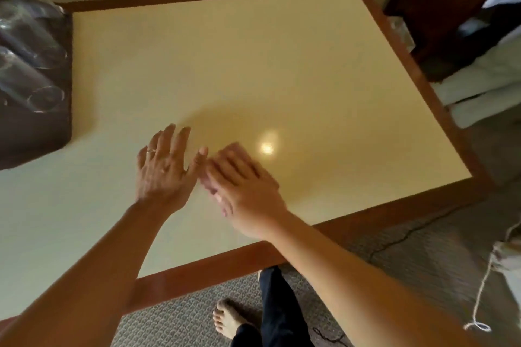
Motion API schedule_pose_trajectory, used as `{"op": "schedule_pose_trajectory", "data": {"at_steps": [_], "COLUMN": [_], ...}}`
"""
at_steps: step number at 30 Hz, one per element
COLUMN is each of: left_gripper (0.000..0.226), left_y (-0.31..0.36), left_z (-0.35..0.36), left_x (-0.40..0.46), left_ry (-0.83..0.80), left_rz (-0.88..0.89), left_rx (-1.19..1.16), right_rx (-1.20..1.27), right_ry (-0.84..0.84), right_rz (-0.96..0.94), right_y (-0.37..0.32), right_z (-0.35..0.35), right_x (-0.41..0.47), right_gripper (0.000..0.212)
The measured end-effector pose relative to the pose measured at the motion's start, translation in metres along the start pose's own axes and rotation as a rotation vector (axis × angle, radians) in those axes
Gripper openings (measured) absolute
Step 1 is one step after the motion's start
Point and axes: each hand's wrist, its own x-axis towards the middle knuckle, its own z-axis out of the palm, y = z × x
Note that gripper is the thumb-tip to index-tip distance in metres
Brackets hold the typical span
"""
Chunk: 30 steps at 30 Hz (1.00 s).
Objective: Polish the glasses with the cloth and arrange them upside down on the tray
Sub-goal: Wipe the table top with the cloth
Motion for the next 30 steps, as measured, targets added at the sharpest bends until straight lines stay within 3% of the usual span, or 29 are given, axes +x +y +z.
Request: {"op": "schedule_pose_trajectory", "data": {"at_steps": [2, 4, 6, 8, 10, 11, 12, 13, 15, 17, 19, 22, 24, 26, 28, 30], "left_gripper": [0.09, 0.092, 0.097, 0.096, 0.089, 0.087, 0.086, 0.086, 0.088, 0.089, 0.088, 0.087, 0.085, 0.082, 0.081, 0.08], "left_y": [0.025, 0.046, 0.062, 0.069, 0.074, 0.075, 0.077, 0.078, 0.084, 0.087, 0.083, 0.073, 0.072, 0.077, 0.084, 0.085], "left_z": [0.008, 0.016, 0.023, 0.027, 0.032, 0.033, 0.035, 0.037, 0.038, 0.035, 0.03, 0.024, 0.024, 0.027, 0.034, 0.042], "left_x": [0.009, 0.016, 0.022, 0.031, 0.043, 0.049, 0.057, 0.064, 0.081, 0.096, 0.113, 0.137, 0.157, 0.178, 0.192, 0.197], "left_ry": [-0.001, -0.012, -0.042, -0.051, -0.035, -0.03, -0.029, -0.028, -0.033, -0.028, -0.026, -0.002, 0.007, 0.009, 0.004, 0.018], "left_rz": [0.011, 0.061, 0.096, 0.118, 0.134, 0.136, 0.133, 0.123, 0.097, 0.095, 0.088, 0.058, 0.037, 0.033, 0.001, -0.027], "left_rx": [-0.055, -0.07, -0.058, -0.015, 0.023, 0.037, 0.047, 0.05, 0.042, 0.031, 0.025, 0.01, 0.013, 0.017, 0.031, 0.054], "right_rx": [-0.029, -0.092, -0.172, -0.146, -0.08, -0.047, -0.022, -0.004, 0.003, -0.057, -0.07, -0.033, -0.016, -0.015, -0.019, -0.07], "right_ry": [-0.018, -0.049, -0.048, 0.013, 0.171, 0.209, 0.203, 0.171, 0.078, 0.023, -0.028, 0.084, 0.168, 0.183, 0.125, 0.056], "right_rz": [-0.227, -0.213, 0.043, 0.43, 0.793, 0.871, 0.836, 0.687, 0.243, -0.072, -0.055, 0.494, 0.739, 0.643, 0.28, -0.051], "right_y": [0.01, 0.068, 0.143, 0.215, 0.242, 0.233, 0.214, 0.184, 0.132, 0.136, 0.195, 0.299, 0.322, 0.292, 0.256, 0.262], "right_z": [0.001, -0.008, -0.016, -0.03, -0.044, -0.042, -0.037, -0.031, -0.018, -0.025, -0.039, -0.065, -0.073, -0.067, -0.059, -0.06], "right_x": [-0.051, -0.098, -0.136, -0.145, -0.112, -0.086, -0.06, -0.04, -0.035, -0.065, -0.082, -0.053, 0.016, 0.09, 0.119, 0.1], "right_gripper": [0.055, 0.052, 0.057, 0.071, 0.068, 0.067, 0.065, 0.063, 0.057, 0.052, 0.051, 0.058, 0.068, 0.065, 0.06, 0.054]}}
